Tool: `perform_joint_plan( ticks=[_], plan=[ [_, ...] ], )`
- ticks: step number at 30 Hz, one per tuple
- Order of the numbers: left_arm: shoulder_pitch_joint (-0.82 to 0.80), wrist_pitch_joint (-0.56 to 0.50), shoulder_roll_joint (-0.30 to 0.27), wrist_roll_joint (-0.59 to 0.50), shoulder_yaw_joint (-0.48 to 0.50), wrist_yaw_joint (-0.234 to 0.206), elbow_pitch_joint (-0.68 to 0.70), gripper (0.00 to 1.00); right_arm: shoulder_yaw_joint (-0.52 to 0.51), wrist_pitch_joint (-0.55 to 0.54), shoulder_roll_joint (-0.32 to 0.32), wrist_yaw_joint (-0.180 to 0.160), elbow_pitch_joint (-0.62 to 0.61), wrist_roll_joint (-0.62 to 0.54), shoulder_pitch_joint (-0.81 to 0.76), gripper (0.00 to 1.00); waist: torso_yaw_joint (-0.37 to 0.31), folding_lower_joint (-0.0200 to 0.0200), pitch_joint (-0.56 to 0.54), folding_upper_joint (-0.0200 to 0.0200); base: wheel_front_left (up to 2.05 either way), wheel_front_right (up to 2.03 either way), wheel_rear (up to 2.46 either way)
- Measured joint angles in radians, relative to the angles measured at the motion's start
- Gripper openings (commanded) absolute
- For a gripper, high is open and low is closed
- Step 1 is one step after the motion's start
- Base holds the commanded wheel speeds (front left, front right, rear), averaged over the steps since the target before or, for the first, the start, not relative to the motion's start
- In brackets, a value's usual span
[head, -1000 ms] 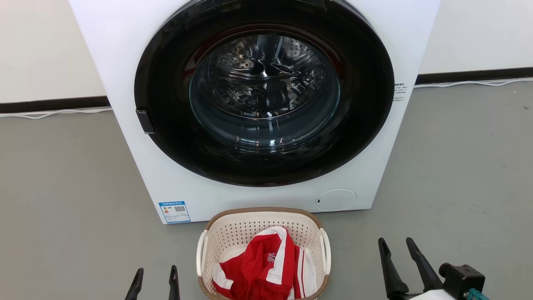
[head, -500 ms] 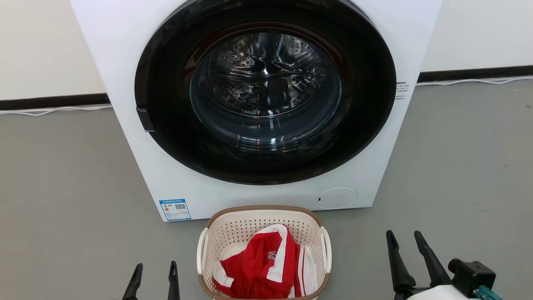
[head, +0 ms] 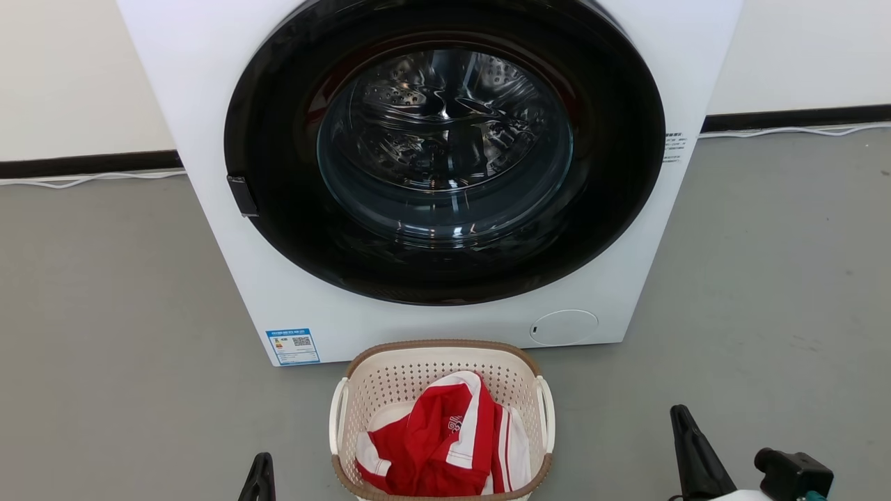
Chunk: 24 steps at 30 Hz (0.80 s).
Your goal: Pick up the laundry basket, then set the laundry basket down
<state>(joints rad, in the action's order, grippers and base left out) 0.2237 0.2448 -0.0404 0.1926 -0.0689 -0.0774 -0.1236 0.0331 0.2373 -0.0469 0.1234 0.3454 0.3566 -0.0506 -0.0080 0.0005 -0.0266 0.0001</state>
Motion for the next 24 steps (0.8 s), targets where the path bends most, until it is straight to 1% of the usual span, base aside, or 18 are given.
perform_joint_plan(
  ticks=[18,24],
  plan=[
    [-0.017,-0.048,-0.008,0.217,0.007,0.026,-0.025,0.0,-0.026,-0.05,0.0,0.0,-0.007,0.188,0.008,0.0,0.001,-0.0002,0.006,0.0,0.0,0.0,0.0],
    [-0.035,-0.061,-0.01,0.305,0.012,0.044,-0.034,0.0,-0.033,-0.065,0.0,0.0,-0.01,0.26,0.012,0.0,0.002,-0.0002,0.007,0.0,0.0,0.0,0.0]
  ],
)
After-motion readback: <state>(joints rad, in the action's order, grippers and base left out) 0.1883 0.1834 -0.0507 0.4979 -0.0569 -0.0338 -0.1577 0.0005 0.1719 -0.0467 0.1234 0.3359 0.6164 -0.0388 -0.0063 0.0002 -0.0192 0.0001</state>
